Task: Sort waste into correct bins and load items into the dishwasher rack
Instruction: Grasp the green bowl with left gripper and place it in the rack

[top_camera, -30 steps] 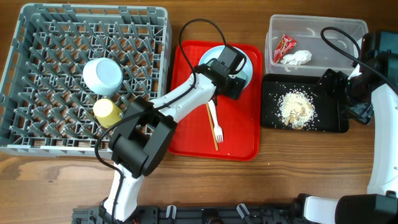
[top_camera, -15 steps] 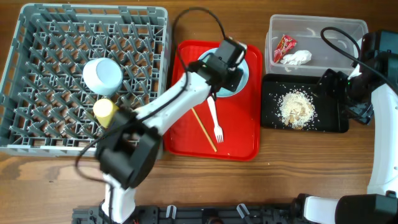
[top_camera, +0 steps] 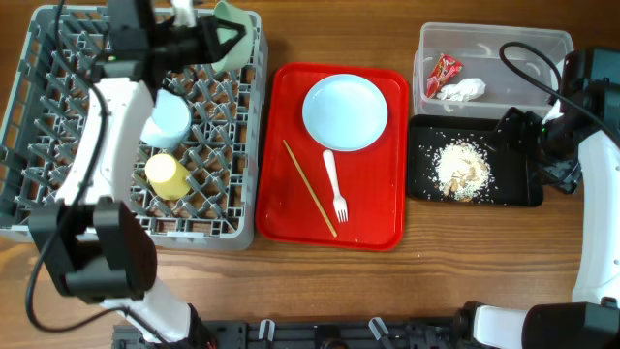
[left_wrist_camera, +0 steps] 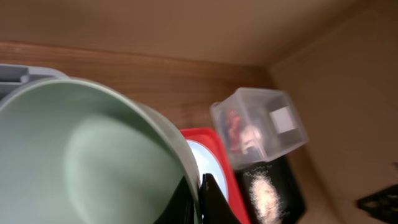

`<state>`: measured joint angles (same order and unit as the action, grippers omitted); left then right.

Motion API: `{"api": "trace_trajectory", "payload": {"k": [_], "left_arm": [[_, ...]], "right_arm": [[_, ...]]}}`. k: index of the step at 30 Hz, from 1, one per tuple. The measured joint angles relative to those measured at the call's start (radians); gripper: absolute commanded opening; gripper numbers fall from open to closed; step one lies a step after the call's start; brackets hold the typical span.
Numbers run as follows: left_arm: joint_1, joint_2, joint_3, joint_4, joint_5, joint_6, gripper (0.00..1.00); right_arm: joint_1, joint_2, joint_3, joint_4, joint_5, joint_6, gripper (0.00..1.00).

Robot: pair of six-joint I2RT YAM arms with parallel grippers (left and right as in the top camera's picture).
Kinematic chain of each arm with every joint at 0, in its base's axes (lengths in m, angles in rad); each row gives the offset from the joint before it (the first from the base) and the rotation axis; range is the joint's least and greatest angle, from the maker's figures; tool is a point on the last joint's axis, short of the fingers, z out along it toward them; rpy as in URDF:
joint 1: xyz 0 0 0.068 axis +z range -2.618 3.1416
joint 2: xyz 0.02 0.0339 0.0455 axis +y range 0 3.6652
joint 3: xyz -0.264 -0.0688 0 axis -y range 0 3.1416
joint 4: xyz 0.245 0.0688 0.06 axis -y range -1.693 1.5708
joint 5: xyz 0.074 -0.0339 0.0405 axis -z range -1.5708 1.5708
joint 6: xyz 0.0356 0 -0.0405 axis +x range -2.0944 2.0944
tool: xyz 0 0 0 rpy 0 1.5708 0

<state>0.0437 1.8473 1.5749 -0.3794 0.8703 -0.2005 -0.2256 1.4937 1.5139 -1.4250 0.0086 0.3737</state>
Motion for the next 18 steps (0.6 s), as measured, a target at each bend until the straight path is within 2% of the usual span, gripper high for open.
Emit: {"api": "trace_trajectory", "payload": {"k": [5, 13, 15, 18], "left_arm": [[0.103, 0.137, 0.000, 0.113, 0.229, -0.077, 0.04], [0.127, 0.238, 0.000, 0.168, 0.325, -0.124, 0.04], [0.151, 0.241, 0.000, 0.146, 0.328, -0.128, 0.10], [0.206, 0.242, 0.001, 0.135, 0.307, -0.134, 0.49]], "right_arm": [[0.000, 0.000, 0.000, 0.000, 0.000, -0.001, 1.00], [0.000, 0.000, 0.000, -0.001, 0.000, -0.001, 1.00], [0.000, 0.000, 0.000, -0.002, 0.000, -0.001, 1.00], [0.000, 0.000, 0.000, -0.003, 0.000, 0.000, 1.00]]}}
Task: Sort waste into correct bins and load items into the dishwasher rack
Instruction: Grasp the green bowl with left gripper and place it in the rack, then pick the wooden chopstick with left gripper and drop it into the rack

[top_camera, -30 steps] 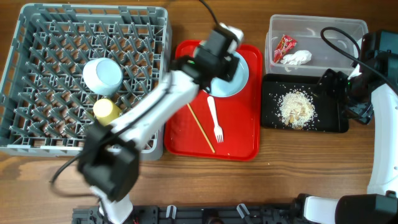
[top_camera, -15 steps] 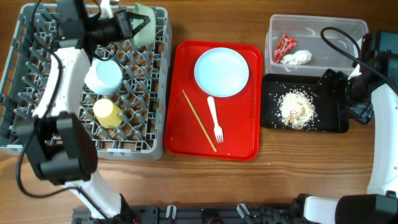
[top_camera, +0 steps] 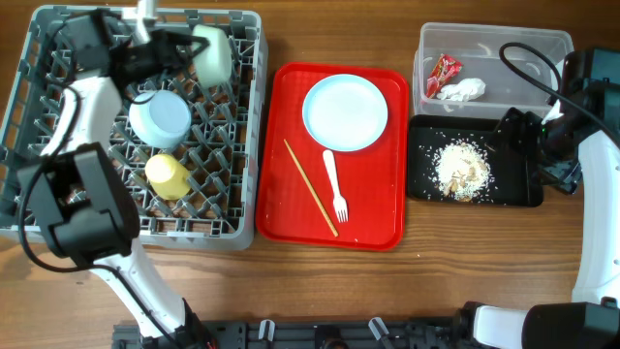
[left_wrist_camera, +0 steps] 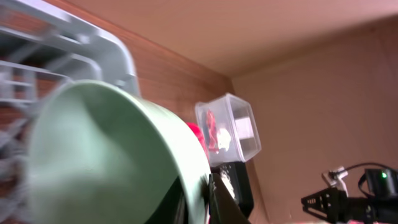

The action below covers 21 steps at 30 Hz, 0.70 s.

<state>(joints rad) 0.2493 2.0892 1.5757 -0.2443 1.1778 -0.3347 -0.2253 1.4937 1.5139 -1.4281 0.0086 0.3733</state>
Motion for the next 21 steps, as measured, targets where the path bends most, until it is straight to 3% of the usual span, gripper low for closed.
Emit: {"api": "trace_trajectory", "payload": {"k": [2, 3, 11, 15, 18, 21], "left_arm": [[0.039, 0.010, 0.000, -0.008, -0.025, 0.002, 0.90], [0.062, 0.016, 0.000, -0.019, -0.035, -0.002, 1.00], [0.179, 0.013, 0.000, -0.027, -0.025, -0.008, 1.00], [0.188, -0.101, -0.001, -0.053, -0.062, -0.004, 1.00], [0.130, -0.254, 0.004, -0.264, -0.216, 0.000, 1.00], [-0.016, -0.385, 0.006, -0.496, -0.475, 0.006, 1.00]], "right_arm": [[0.000, 0.000, 0.000, 0.000, 0.000, 0.000, 1.00], [0.000, 0.000, 0.000, 0.000, 0.000, 0.000, 1.00], [0.000, 0.000, 0.000, -0.002, 0.000, 0.000, 1.00], [0.000, 0.000, 0.000, -0.002, 0.000, 0.000, 1.00], [0.000, 0.000, 0.000, -0.002, 0.000, -0.001, 1.00], [0.000, 0.000, 0.000, -0.002, 0.000, -0.004, 1.00]]}}
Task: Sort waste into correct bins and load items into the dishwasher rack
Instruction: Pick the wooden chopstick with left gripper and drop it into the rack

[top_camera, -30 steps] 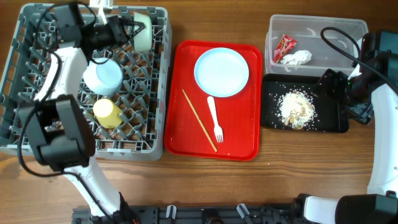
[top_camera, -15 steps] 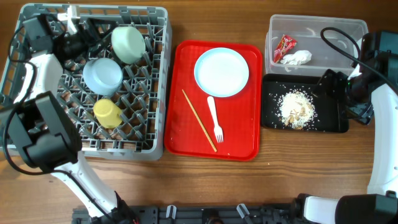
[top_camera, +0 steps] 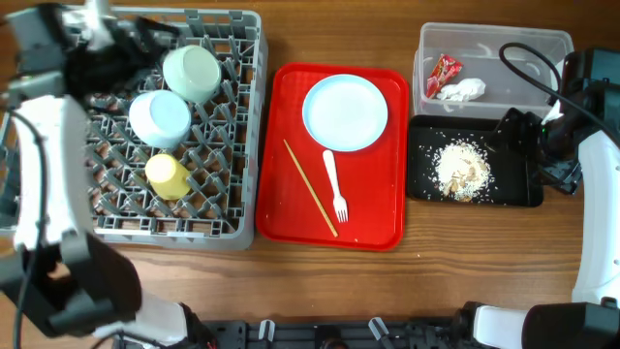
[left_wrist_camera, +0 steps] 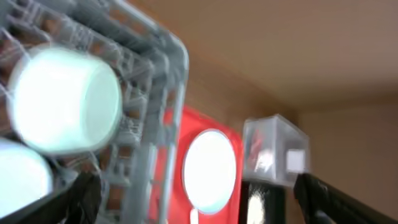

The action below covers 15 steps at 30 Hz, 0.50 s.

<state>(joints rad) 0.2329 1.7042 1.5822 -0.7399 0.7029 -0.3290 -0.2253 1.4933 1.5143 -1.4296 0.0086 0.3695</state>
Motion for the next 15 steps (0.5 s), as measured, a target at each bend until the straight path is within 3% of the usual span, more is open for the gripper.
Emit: {"api": "trace_trajectory", "payload": {"k": [3, 8, 10, 15], "left_arm": [[-0.237, -0.080, -0.001, -0.200, -0.257, 0.001, 1.00], [-0.521, -0.090, -0.006, -0.304, -0.390, -0.010, 1.00], [-0.604, -0.082, -0.013, -0.310, -0.436, -0.082, 0.99], [-0.759, 0.020, -0.140, -0.311, -0.615, -0.418, 0.99]], "right_arm": [[0.000, -0.001, 0.000, 0.001, 0.000, -0.008, 1.00], [0.000, -0.001, 0.000, 0.001, 0.000, -0.016, 1.00], [0.000, -0.001, 0.000, 0.001, 0.000, -0.016, 1.00], [0.000, -0.001, 0.000, 0.000, 0.000, -0.016, 1.00]]}}
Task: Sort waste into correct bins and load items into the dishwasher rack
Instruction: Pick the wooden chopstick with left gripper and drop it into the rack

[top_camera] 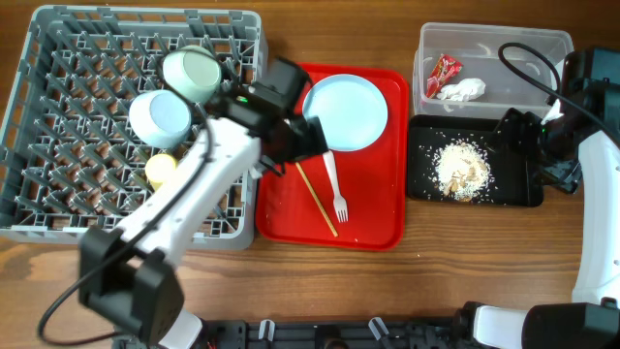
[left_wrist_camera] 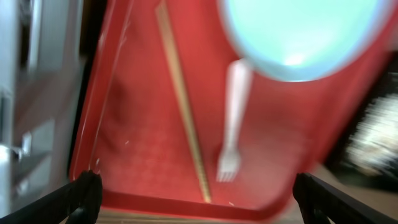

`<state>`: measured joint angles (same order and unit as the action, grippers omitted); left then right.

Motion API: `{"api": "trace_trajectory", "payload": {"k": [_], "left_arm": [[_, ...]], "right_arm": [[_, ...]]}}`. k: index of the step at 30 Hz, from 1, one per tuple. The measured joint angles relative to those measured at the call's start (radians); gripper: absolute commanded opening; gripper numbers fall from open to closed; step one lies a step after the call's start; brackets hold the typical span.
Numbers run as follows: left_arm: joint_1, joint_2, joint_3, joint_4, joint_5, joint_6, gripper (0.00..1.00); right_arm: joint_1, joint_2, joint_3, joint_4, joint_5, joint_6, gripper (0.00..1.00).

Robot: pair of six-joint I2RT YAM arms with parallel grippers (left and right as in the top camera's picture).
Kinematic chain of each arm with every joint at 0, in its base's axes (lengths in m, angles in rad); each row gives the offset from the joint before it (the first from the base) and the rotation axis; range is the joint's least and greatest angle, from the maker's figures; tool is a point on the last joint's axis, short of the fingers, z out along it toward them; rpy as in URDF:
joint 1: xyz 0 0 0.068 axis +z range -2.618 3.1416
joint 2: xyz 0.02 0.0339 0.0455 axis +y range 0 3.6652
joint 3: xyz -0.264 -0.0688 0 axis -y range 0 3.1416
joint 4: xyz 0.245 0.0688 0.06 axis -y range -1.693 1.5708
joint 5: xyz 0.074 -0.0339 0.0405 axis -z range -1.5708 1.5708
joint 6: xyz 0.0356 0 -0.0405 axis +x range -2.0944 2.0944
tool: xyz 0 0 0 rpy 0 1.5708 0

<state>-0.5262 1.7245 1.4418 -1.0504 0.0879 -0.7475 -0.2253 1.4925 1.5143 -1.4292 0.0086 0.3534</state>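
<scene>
My left gripper (top_camera: 302, 136) hangs open over the left half of the red tray (top_camera: 291, 218), nothing between its fingers. Its wrist view is blurred: the wooden chopstick (left_wrist_camera: 181, 115) and white plastic fork (left_wrist_camera: 234, 118) lie below, with the pale blue plate (left_wrist_camera: 298, 31) beyond them. The same plate (top_camera: 349, 114), fork (top_camera: 335, 189) and chopstick (top_camera: 318, 206) show from overhead. In the grey dishwasher rack (top_camera: 58, 58) stand a green bowl (top_camera: 192, 71), a blue cup (top_camera: 160, 118) and a yellow cup (top_camera: 158, 171). My right gripper (top_camera: 518, 131) rests by the black tray's right end.
A clear bin (top_camera: 504, 53) at the back right holds a red wrapper (top_camera: 444, 70) and crumpled white paper (top_camera: 463, 91). In front of it, the black tray (top_camera: 431, 136) carries a heap of food crumbs (top_camera: 463, 170). Bare wood runs along the front edge.
My left gripper was open at the rack's far left corner. Now it is over the left part of the red tray, still open. The right arm has not moved.
At first my left gripper held the green bowl above the rack's far right corner. Then the bowl was lower over the rack, still held. Then it stood in the rack with the gripper open and apart. Now the gripper is over the tray.
</scene>
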Motion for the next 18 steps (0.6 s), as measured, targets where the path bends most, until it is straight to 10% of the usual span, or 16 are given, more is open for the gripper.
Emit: {"api": "trace_trajectory", "payload": {"k": [11, 18], "left_arm": [[-0.109, 0.280, -0.096, 0.158, -0.085, -0.139, 0.84], [-0.111, 0.291, -0.100, 0.180, -0.087, -0.152, 0.26]], "right_arm": [[0.000, 0.000, 0.000, -0.004, -0.002, 0.000, 1.00], [0.000, 0.000, 0.000, -0.004, -0.005, 0.000, 1.00]]}}
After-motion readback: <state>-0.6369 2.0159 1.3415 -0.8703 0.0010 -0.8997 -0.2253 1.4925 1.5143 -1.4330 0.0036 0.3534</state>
